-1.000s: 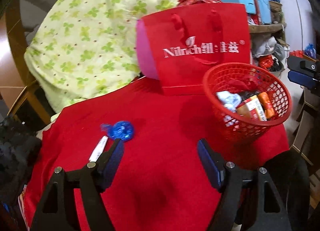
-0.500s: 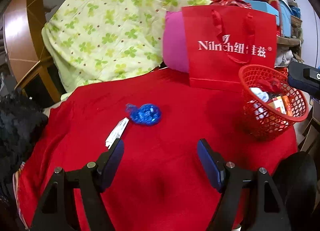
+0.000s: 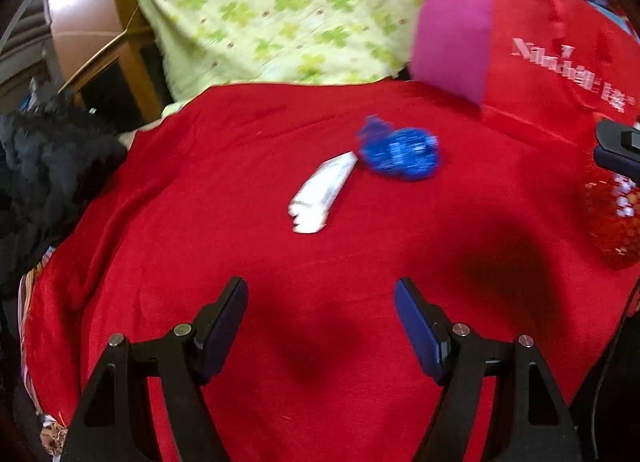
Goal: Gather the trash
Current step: 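Move both grippers back over the white tube and blue foil wrapper, then grasp the white tube with the left gripper while the right grasps the blue plastic bag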
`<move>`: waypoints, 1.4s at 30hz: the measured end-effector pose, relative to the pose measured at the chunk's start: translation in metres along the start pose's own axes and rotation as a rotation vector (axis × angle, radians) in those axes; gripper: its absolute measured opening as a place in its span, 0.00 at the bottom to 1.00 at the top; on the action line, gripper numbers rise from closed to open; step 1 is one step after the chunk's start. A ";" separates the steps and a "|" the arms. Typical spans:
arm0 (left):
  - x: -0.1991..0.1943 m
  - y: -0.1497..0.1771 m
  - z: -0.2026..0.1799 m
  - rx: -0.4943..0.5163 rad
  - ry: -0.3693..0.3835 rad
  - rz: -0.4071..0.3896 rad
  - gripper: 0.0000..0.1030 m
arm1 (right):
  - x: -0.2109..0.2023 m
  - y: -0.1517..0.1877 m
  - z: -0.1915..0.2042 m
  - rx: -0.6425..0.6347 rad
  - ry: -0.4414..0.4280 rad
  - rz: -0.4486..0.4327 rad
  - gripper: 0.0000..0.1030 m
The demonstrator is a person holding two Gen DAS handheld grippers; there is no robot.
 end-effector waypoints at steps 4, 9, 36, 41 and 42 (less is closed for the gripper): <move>0.019 -0.021 0.023 -0.027 0.017 0.008 0.74 | 0.045 -0.027 -0.007 0.012 0.001 0.039 0.60; 0.056 -0.062 0.034 -0.034 0.150 0.038 0.74 | 0.099 -0.066 -0.015 0.004 0.010 0.059 0.60; 0.090 -0.084 0.020 -0.170 0.326 0.132 0.48 | 0.109 -0.063 -0.018 -0.058 -0.052 0.047 0.52; 0.030 -0.058 0.011 -0.144 0.291 0.039 0.47 | 0.037 -0.027 0.003 -0.084 -0.056 -0.024 0.52; 0.019 -0.050 0.007 -0.133 0.291 0.027 0.47 | 0.027 -0.022 0.006 -0.087 -0.054 -0.037 0.52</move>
Point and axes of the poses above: each gripper's, at about its wrist camera, not at the fingertips, and x roughly the way its jaws point, z to its left, y to its underside, the point moved 1 cm from there along x, roughly the way its jaws point, and after that the axes turned 14 degrees about z, right-handed, at the moved point
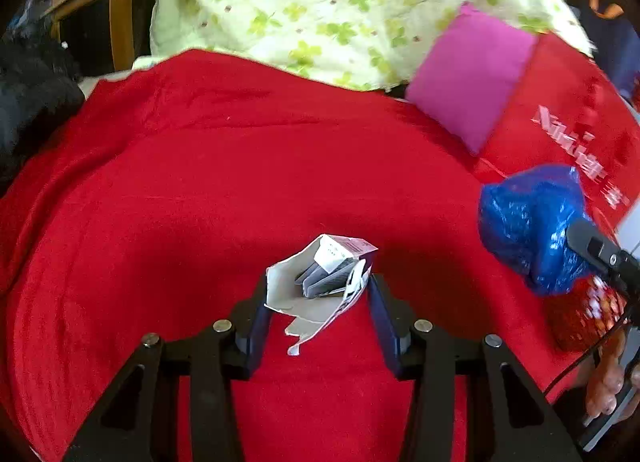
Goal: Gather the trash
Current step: 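Grasp the white tube with the left gripper while the right grasps the blue plastic bag, then hold the white tube in the left gripper and the blue bag in the right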
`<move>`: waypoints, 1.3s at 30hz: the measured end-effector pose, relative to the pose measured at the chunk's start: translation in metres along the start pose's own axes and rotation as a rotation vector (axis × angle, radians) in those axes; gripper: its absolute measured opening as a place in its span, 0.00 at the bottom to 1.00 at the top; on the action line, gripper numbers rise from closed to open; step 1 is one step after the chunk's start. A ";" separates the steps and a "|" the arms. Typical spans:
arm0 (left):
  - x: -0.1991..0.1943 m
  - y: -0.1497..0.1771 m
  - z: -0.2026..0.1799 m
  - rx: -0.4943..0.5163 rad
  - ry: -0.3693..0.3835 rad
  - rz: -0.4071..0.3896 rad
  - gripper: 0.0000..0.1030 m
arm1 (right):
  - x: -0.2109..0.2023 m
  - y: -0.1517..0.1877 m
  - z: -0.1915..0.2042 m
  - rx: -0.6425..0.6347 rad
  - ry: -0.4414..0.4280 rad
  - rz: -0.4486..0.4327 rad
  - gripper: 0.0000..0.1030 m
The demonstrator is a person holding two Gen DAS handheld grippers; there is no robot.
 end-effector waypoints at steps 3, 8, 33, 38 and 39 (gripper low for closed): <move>-0.020 0.021 -0.012 0.014 0.024 -0.020 0.47 | -0.034 0.019 0.014 -0.018 0.007 -0.041 0.52; -0.049 0.043 -0.028 0.013 0.010 -0.049 0.47 | -0.081 0.048 0.023 -0.007 0.005 -0.090 0.52; -0.174 0.085 -0.125 0.191 -0.128 -0.297 0.47 | -0.205 0.098 0.050 -0.005 -0.006 -0.282 0.52; -0.178 0.089 -0.131 0.199 -0.135 -0.305 0.47 | -0.214 0.098 0.053 -0.019 -0.001 -0.316 0.52; -0.179 0.090 -0.132 0.202 -0.136 -0.306 0.47 | -0.215 0.098 0.054 -0.022 0.002 -0.320 0.52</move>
Point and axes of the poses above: each gripper's, at about its wrist camera, not at the fingertips, and x roughly the way its jaws point, z to its left, y to its underside, the point moved 1 cm from there along x, roughly the way its jaws point, and after that the axes turned 14 degrees about z, right-handed, at the moved point
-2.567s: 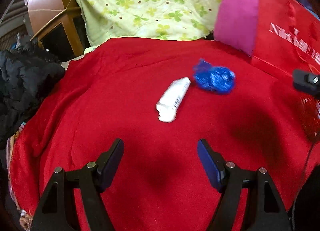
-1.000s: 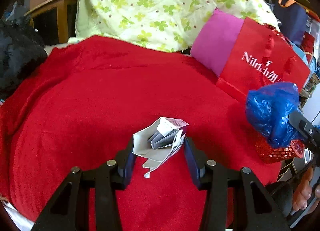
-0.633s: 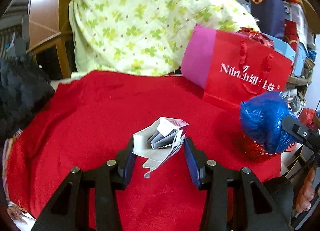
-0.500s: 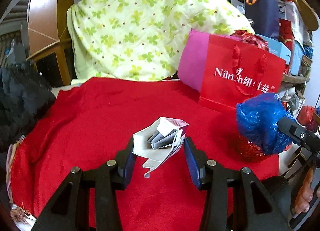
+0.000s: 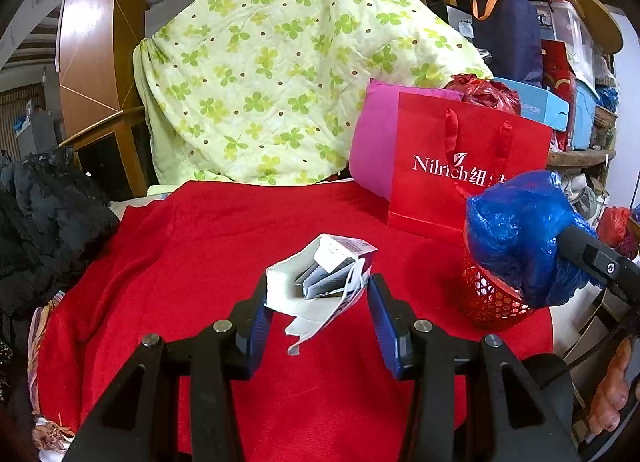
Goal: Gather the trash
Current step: 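Hold the white tube in the left gripper and the blue bag in the right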
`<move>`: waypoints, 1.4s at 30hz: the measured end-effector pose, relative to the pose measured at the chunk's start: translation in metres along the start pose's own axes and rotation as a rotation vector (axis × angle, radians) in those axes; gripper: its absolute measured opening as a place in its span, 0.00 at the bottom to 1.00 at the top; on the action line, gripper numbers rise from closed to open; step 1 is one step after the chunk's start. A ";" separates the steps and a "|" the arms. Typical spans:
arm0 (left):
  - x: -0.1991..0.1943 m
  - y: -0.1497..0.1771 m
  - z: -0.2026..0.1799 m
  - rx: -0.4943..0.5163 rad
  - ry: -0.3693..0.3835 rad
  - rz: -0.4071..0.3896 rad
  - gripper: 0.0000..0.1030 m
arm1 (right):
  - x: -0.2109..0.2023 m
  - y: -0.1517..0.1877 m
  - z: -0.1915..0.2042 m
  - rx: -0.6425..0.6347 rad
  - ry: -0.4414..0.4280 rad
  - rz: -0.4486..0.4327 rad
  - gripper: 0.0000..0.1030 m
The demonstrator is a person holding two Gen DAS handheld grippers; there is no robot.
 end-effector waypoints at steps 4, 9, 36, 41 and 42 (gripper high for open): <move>-0.001 0.001 -0.002 0.006 0.000 -0.002 0.47 | -0.001 0.000 0.003 -0.012 0.008 -0.013 0.52; -0.002 0.001 -0.004 0.010 -0.005 -0.002 0.47 | -0.001 0.001 0.003 -0.013 0.010 -0.016 0.52; 0.010 0.004 -0.012 0.023 -0.013 0.028 0.47 | 0.000 0.005 -0.005 -0.006 0.010 -0.009 0.52; 0.012 0.005 -0.014 0.027 -0.013 0.033 0.47 | 0.000 0.008 -0.008 -0.006 0.013 -0.010 0.52; 0.012 0.005 -0.015 0.027 -0.012 0.035 0.47 | 0.001 0.009 -0.009 -0.006 0.014 -0.010 0.52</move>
Point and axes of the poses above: each gripper's, at about its wrist camera, not at the fingertips, and x roughly the way its jaws point, z to its left, y to its underside, the point moved 1 cm from there along x, roughly the way its jaws point, and after that the axes turned 14 degrees about z, right-handed, at the moved point
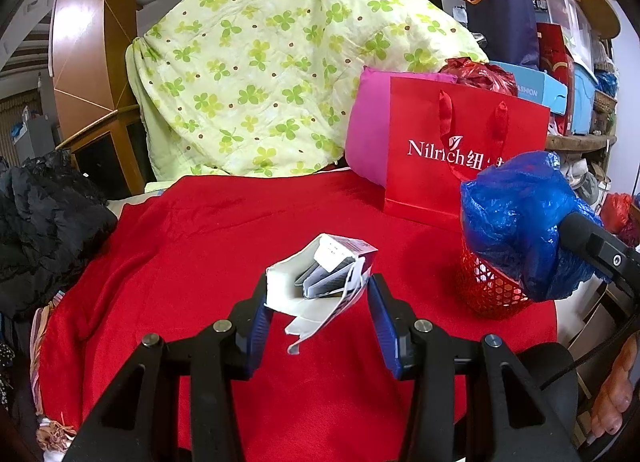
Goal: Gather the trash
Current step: 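Hold the white tube in the left gripper and the blue bag in the right, then carry the white tube with the left gripper while the right carries the blue bag toward the red mesh basket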
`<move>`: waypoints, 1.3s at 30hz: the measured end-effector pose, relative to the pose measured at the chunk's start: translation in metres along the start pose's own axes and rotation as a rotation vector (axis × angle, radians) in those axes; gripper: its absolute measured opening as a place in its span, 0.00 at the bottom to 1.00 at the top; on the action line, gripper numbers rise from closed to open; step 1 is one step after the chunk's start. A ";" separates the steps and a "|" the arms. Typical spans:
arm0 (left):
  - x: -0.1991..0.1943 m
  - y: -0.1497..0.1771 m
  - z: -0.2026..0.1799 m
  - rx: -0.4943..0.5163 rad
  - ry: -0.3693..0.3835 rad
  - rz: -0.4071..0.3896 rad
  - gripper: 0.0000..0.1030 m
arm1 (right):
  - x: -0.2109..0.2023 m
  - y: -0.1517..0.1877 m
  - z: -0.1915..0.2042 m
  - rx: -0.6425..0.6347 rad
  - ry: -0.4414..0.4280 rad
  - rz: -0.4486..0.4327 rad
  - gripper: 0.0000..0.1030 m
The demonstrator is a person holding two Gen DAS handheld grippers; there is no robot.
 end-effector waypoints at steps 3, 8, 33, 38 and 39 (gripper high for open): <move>0.001 0.000 -0.001 0.001 0.000 0.003 0.47 | 0.000 0.000 0.000 0.000 0.001 0.000 0.52; 0.003 0.000 -0.002 0.002 0.003 0.006 0.47 | 0.001 0.002 -0.002 0.003 0.002 0.000 0.52; 0.012 0.004 -0.009 0.015 0.010 0.031 0.47 | 0.000 0.018 -0.008 0.038 0.002 0.009 0.52; 0.012 0.006 -0.011 0.019 0.011 0.035 0.47 | 0.001 0.017 -0.011 0.047 0.003 0.007 0.52; 0.012 0.006 -0.011 0.021 0.010 0.035 0.47 | 0.000 0.018 -0.010 0.045 0.006 0.006 0.52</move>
Point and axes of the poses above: each gripper's, at about its wrist camera, not at the fingertips, and x roughly the way its jaws point, z to its left, y to its underside, the point moved 1 cm from there along x, roughly the way its jaws point, and after that the axes turned 14 degrees about z, right-handed, at the moved point
